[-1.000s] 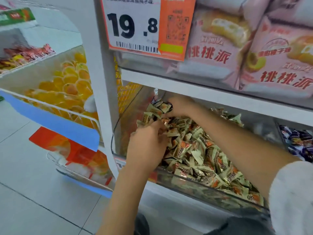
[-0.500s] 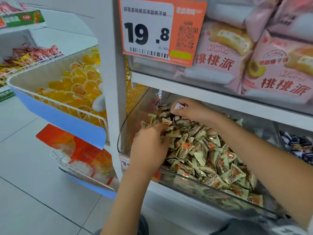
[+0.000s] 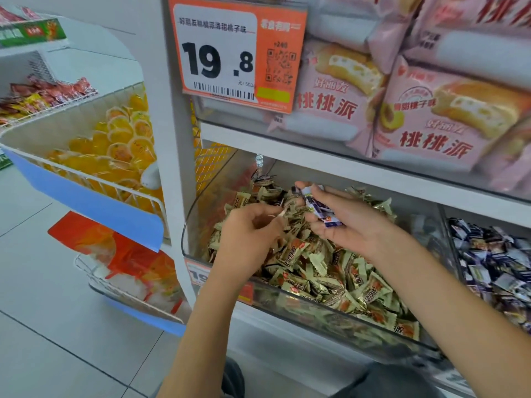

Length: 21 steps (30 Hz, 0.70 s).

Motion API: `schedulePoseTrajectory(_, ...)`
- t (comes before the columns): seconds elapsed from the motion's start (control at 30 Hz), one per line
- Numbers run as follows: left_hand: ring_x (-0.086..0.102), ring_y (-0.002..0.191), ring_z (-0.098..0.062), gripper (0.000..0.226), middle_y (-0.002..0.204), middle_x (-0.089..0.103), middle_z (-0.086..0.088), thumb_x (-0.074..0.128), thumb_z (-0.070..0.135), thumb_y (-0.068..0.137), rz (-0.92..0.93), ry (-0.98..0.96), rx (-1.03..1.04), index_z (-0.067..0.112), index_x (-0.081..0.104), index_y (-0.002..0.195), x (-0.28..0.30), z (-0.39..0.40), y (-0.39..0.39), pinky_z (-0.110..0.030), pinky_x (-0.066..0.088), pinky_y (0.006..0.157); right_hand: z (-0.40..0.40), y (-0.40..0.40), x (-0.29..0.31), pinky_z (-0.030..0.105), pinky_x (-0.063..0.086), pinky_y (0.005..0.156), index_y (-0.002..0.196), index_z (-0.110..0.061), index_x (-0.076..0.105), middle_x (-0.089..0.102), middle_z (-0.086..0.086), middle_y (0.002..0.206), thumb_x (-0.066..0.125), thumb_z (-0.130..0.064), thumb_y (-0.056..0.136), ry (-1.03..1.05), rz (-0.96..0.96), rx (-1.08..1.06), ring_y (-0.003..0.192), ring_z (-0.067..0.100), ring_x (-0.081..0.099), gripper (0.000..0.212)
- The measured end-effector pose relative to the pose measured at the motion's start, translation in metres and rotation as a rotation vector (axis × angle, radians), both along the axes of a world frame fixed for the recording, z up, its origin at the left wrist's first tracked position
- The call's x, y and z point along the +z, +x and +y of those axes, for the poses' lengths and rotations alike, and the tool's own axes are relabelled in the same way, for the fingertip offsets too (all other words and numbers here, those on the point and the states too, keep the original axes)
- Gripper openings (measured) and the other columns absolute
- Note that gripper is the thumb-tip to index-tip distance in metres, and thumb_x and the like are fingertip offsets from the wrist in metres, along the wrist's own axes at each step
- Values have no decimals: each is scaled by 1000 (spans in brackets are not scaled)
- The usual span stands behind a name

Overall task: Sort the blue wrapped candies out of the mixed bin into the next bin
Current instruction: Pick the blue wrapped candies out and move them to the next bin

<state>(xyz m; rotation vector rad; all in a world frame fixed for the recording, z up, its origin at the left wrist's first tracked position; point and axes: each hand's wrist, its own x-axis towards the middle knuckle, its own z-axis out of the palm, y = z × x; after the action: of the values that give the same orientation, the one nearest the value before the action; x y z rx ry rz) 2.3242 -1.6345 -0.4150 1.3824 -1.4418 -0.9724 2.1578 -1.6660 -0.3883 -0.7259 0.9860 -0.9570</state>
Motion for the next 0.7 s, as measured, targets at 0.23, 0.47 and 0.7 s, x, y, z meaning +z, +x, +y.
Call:
schedulePoseTrajectory(0.23, 64, 60, -22, 18, 94, 65, 13, 62, 16, 85, -362, -70, 11, 22, 71, 99, -2, 1, -2, -29, 52, 59, 52, -27, 16, 17, 42, 52, 112, -17, 66, 58, 4, 83, 42, -24, 99, -181, 321, -38, 59, 10, 51, 28)
schedulePoseTrajectory(0.47, 53, 43, -14, 18, 93, 68, 3, 61, 12, 85, -404, -183, 45, 18, 71, 99, -7, 11, -19, -33, 52, 54, 135, -108, 28, 35, 47, 96, 129, -28, 55, 57, -11, 127, 56, -31, 89, -137, 386, -479, 108, 3, 53, 40)
schedulePoseTrajectory(0.7, 62, 63, -30, 17, 82, 67, -1, 61, 4, 84, -400, -190, 23, 13, 72, 95, -12, 24, -18, -39, 51, 61, 147, -156, -12, 43, -3, 118, 141, -55, 3, -8, -20, 154, 24, -58, 94, -218, 1127, -181, 141, 8, -15, 52)
